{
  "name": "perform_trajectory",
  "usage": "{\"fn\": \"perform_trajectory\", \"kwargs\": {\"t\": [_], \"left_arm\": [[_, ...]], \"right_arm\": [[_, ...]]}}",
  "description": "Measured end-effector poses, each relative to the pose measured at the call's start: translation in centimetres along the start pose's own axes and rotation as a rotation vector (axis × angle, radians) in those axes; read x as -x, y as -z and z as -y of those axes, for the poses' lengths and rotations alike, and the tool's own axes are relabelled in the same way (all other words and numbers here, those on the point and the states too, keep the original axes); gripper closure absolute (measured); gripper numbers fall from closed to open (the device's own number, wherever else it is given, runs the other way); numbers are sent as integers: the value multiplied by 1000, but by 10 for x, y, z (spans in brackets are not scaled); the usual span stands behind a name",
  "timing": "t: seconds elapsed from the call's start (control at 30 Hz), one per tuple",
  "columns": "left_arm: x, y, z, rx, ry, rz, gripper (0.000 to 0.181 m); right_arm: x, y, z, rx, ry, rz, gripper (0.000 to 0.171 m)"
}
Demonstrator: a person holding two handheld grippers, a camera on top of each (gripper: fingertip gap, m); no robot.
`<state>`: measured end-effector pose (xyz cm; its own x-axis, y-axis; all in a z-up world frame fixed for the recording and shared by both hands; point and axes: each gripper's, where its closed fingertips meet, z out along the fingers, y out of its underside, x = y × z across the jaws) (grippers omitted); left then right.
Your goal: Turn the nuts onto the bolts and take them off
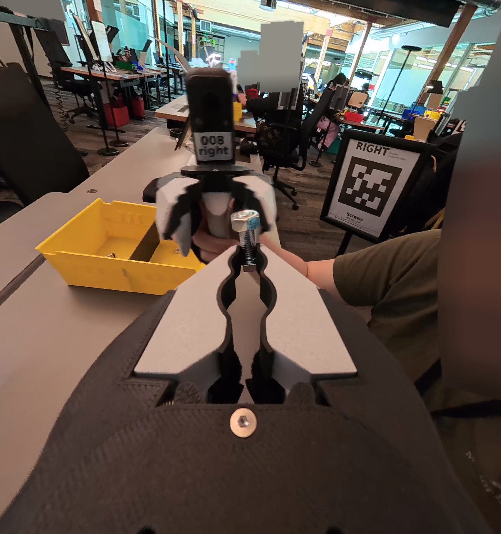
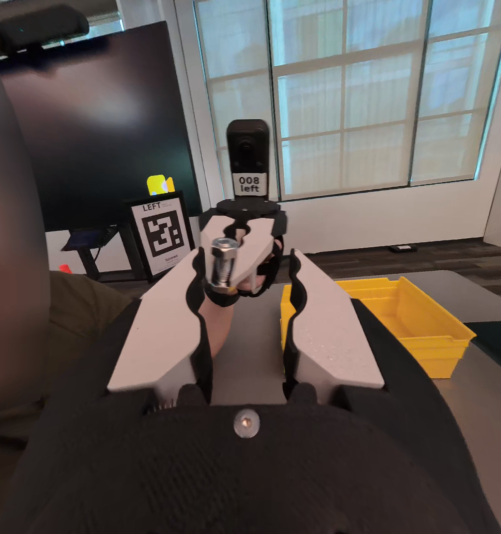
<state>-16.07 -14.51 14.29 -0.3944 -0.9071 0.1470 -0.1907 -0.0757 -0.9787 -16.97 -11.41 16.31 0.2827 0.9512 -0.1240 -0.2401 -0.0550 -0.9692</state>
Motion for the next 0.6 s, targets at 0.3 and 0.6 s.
{"fn": "perform_trajectory", "kwargs": {"t": [0.3, 0.6], "left_arm": [[3, 2, 1, 2, -17, 41, 174], [8, -1, -5, 31, -25, 63, 174]], "right_arm": [[2, 13, 15, -56, -34, 11, 130], [-14, 26, 6, 6, -71, -17, 136]]}}
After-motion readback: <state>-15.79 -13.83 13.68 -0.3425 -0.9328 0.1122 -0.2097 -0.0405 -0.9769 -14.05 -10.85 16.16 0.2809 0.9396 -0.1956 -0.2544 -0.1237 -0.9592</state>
